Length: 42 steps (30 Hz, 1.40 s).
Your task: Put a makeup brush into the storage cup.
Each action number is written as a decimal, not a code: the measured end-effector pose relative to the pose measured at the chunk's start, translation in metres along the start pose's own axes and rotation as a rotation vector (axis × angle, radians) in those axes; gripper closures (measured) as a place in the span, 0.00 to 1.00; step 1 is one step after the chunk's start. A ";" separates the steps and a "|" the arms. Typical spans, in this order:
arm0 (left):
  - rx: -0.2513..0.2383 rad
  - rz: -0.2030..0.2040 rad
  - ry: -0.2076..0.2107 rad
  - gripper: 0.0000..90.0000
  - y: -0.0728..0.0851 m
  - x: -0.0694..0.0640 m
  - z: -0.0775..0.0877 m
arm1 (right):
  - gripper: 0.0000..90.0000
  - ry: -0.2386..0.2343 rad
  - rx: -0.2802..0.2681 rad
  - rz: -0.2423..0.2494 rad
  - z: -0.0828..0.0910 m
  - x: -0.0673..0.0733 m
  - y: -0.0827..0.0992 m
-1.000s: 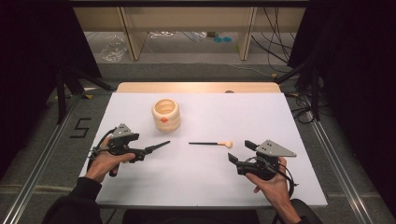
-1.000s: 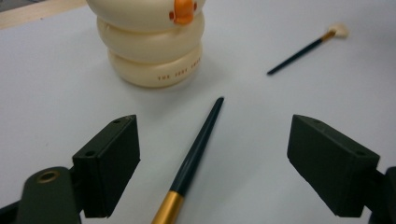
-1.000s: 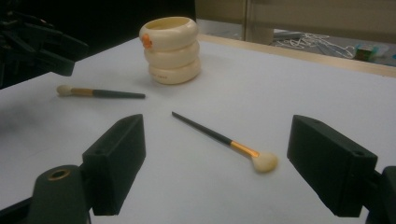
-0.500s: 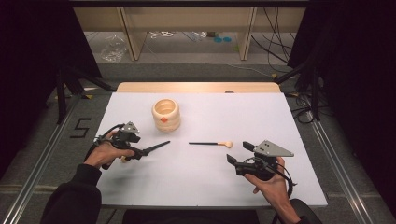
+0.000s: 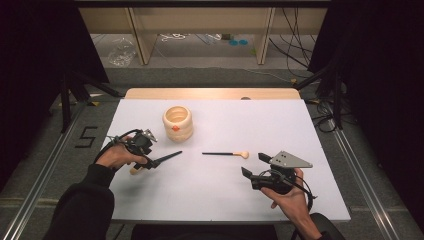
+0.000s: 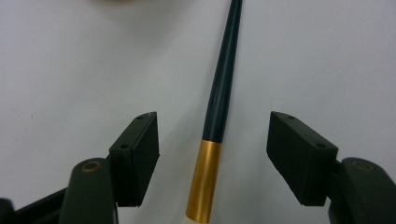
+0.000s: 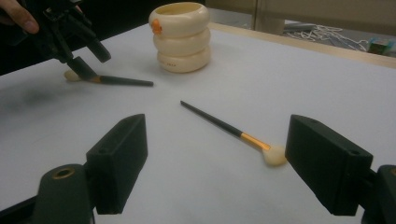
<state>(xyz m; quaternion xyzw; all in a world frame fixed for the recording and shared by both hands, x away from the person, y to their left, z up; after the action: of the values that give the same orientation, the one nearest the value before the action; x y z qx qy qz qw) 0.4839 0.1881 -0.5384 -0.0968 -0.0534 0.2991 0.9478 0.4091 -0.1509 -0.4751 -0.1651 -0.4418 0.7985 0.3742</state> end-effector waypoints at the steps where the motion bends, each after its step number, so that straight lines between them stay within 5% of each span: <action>1: 0.008 -0.002 0.005 0.40 0.000 -0.001 -0.001 | 0.24 -0.003 -0.015 0.002 -0.001 0.000 -0.002; 3: 0.028 -0.013 0.001 0.41 0.000 0.001 -0.002 | 0.24 -0.012 0.021 0.003 -0.001 0.002 0.002; 6: 0.051 -0.016 0.007 0.44 0.001 0.001 -0.005 | 0.24 -0.011 -0.011 0.026 -0.003 0.003 -0.001; 26: 0.196 -0.073 0.043 0.66 0.002 -0.001 -0.016 | 0.24 -0.024 0.021 0.035 -0.002 0.006 0.002; 42: 0.295 -0.073 0.063 0.84 0.003 0.002 -0.019 | 0.25 -0.044 0.032 0.019 -0.002 0.008 0.004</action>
<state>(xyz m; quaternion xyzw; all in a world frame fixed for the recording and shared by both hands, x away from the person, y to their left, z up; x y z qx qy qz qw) 0.4865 0.1888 -0.5575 0.0360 0.0175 0.2659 0.9632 0.4037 -0.1452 -0.4786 -0.1456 -0.4355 0.8125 0.3592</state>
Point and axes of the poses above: each handheld gripper's, and its own axes: z roughly backward along the jaws, y roughly out of its underside, x roughly to its left, the point moved 10 cm from there along -z, roughly forward along the jaws, and after that the axes turned 10 degrees about x, right-handed, at the moved point
